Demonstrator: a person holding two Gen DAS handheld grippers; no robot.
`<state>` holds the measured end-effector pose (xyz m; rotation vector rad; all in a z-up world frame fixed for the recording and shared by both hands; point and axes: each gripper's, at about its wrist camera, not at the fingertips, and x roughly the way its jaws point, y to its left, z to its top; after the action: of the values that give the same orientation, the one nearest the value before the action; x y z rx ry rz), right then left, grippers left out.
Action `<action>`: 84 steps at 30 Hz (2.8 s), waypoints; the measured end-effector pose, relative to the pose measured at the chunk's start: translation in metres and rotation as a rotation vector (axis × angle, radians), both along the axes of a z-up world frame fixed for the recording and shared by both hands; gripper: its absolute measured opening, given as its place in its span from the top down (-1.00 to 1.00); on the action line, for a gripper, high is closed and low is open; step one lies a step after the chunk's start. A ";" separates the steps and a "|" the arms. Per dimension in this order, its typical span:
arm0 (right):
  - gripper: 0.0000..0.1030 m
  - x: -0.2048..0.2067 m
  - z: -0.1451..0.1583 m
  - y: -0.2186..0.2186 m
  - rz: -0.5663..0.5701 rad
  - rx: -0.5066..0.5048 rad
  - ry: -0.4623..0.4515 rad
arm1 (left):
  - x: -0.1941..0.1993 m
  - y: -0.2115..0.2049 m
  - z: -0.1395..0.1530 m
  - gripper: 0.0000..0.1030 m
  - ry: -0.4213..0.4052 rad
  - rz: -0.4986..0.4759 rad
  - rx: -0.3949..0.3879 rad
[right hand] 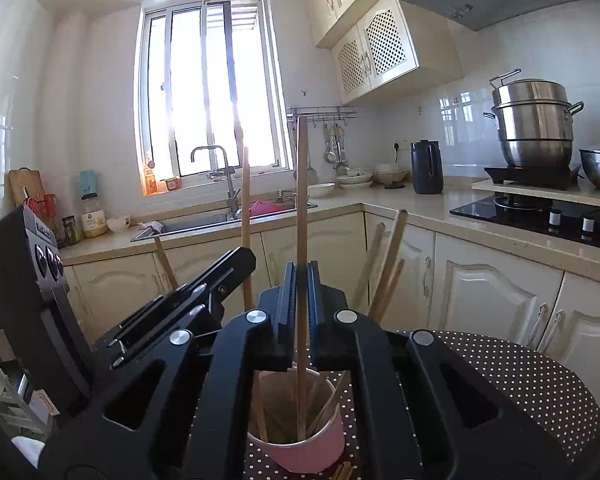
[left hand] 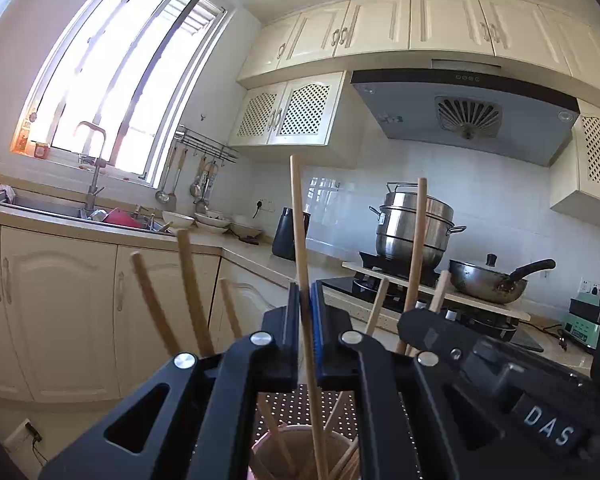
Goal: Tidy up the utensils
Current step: 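Lower both held chopsticks into the pink cup, then open both tools to release the chopsticks into the pink cup, then move both tools back over the chopstick pile beside the cup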
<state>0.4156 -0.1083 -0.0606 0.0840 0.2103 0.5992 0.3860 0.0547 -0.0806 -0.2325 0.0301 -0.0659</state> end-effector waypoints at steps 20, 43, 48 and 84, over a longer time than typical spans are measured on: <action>0.88 -0.007 -0.042 0.003 -0.003 -0.029 0.124 | -0.017 -0.009 -0.019 0.88 0.109 -0.031 0.094; 0.09 -0.067 -0.013 -0.031 -0.079 0.052 0.159 | -0.093 -0.001 0.004 0.07 0.215 0.000 0.141; 0.07 -0.098 -0.001 -0.038 -0.082 0.037 0.132 | -0.120 -0.016 0.009 -0.09 0.244 0.004 0.209; -0.06 -0.128 -0.062 -0.079 -0.130 -0.078 0.438 | -0.124 -0.048 -0.058 -0.19 0.711 -0.114 0.258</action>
<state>0.2877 -0.1871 -0.1231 0.1523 0.6474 0.4365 0.2616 0.0072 -0.1382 0.0139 0.7559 -0.0889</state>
